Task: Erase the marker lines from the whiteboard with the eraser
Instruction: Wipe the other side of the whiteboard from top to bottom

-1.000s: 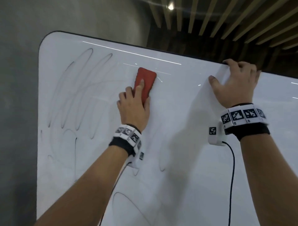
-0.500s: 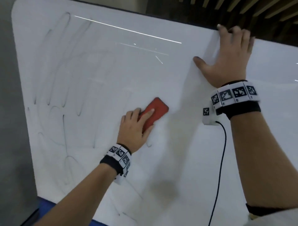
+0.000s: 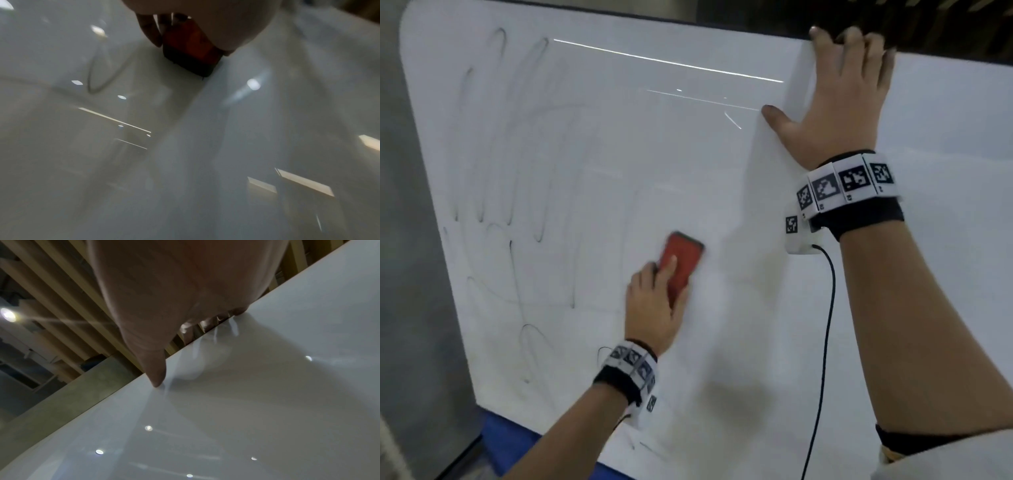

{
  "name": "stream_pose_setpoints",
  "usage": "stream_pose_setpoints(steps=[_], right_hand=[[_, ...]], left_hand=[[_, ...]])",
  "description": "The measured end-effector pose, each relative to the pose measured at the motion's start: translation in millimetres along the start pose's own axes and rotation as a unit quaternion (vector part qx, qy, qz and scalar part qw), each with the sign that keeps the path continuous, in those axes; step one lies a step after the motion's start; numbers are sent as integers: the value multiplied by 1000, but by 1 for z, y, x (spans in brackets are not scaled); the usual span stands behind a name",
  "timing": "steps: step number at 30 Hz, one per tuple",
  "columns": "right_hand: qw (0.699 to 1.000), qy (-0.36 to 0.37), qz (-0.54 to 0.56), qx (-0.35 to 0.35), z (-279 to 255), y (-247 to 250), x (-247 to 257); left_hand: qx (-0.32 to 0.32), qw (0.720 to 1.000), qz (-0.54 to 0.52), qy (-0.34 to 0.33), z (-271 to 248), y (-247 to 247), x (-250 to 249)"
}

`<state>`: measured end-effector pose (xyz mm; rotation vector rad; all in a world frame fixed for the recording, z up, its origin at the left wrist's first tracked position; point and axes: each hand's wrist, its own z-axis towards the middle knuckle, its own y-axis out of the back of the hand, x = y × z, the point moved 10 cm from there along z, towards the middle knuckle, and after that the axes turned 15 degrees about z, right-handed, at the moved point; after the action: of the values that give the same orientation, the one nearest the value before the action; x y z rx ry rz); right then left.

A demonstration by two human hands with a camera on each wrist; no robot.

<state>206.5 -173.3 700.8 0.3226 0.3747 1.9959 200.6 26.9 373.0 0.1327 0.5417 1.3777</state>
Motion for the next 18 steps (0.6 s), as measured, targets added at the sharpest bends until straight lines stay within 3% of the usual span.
stream_pose_setpoints(steps=[3, 5, 7, 11, 14, 15, 18], right_hand=[[1000, -6, 14, -14, 0, 2, 0], [1000, -9, 18, -17, 1, 2, 0], [1000, -7, 20, -17, 1, 2, 2], [999, 2, 38, -23, -1, 3, 0], [998, 12, 49, -27, -1, 1, 0], [998, 13, 51, -28, -1, 0, 0], [997, 8, 66, -36, -1, 2, 2]], left_hand=[[-41, 977, -78, 195, 48, 17, 47], [-48, 974, -76, 208, 46, 16, 34], [-18, 988, -59, 140, 8, 5, -5], [67, 995, 2, -70, -89, -24, -66], [38, 987, 49, -147, -61, -16, -54], [24, 990, 60, -123, -36, -9, -40], [-27, 996, 45, 69, 63, 35, 31]])
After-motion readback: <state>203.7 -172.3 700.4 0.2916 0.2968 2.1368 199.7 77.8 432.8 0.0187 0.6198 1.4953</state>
